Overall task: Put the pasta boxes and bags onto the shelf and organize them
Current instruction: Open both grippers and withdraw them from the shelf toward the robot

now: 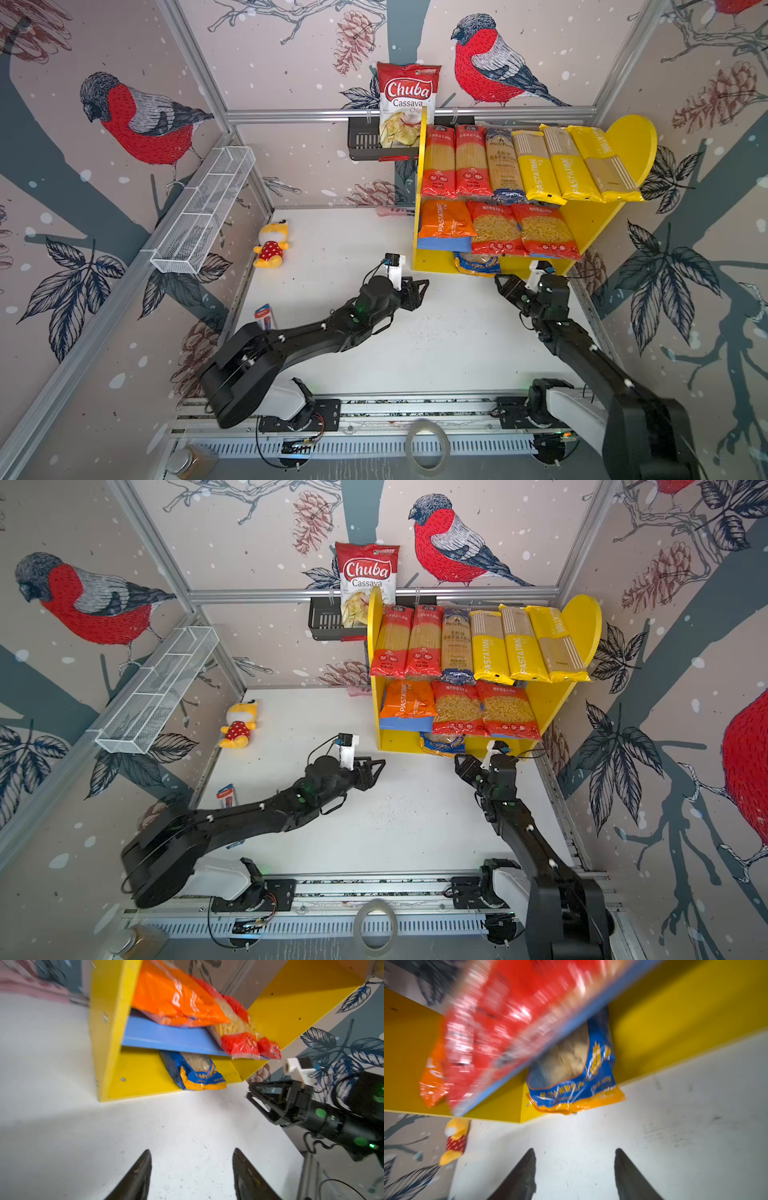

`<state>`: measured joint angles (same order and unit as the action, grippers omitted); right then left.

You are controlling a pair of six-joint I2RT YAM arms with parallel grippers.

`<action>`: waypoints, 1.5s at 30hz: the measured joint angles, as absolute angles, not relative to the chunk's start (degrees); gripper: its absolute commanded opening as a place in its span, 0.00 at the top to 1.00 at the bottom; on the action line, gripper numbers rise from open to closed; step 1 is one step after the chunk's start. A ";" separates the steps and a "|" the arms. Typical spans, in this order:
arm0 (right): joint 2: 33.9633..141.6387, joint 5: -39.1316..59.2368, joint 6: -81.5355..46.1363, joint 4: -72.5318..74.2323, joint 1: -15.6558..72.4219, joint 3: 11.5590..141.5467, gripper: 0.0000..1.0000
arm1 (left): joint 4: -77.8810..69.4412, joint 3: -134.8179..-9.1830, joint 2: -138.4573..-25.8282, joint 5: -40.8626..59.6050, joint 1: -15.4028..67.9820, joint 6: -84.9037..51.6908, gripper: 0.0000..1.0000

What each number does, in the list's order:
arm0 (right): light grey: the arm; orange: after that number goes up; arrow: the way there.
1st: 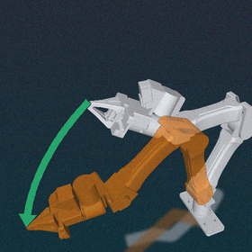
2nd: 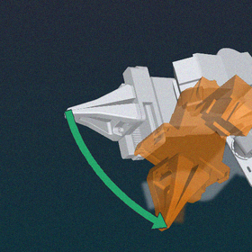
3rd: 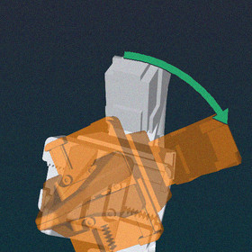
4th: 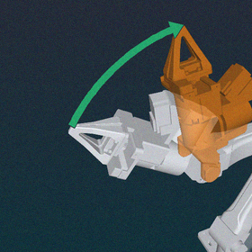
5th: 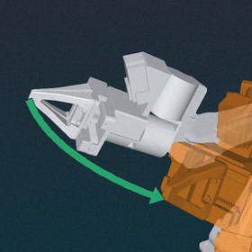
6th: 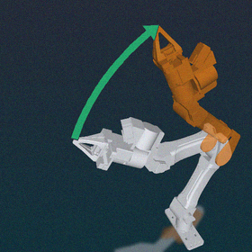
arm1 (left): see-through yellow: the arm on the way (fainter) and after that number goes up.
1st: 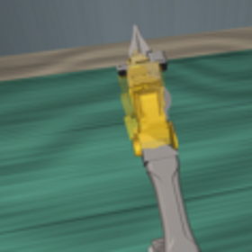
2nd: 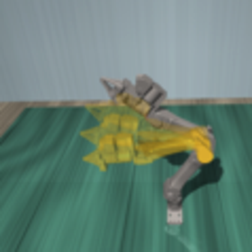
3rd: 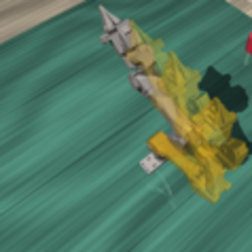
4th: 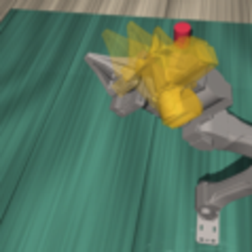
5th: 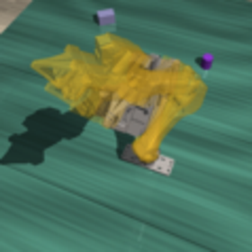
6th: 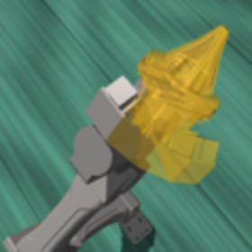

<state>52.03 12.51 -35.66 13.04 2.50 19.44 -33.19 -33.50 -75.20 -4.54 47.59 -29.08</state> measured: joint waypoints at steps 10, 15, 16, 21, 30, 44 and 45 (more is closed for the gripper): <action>44.21 -22.59 -26.76 23.14 2.68 12.80 0.20 | -36.16 -18.50 -57.23 -36.36 37.41 -6.44 0.14; 56.40 -30.02 -24.88 31.35 2.11 10.02 0.19 | -45.65 -12.03 -61.06 -44.29 25.08 -2.35 0.13; 58.59 -30.85 -23.92 33.71 2.07 9.93 0.19 | -48.73 -10.22 -63.35 -45.30 22.98 -1.41 0.12; 64.14 -31.83 -21.76 44.31 1.67 8.49 0.19 | -63.79 -5.56 -74.54 -43.66 16.71 -0.32 0.08; 68.79 -22.76 -17.98 56.10 -1.02 7.25 0.12 | -82.76 -6.37 -88.07 -37.06 12.12 3.42 0.02; 71.75 -20.51 -17.91 70.41 -3.90 0.62 0.03 | -82.28 -11.20 -90.43 -28.34 8.01 1.48 0.02; 75.46 -20.80 -17.43 73.71 -3.75 0.43 0.01 | -81.76 -11.33 -90.43 -28.29 7.84 1.32 0.02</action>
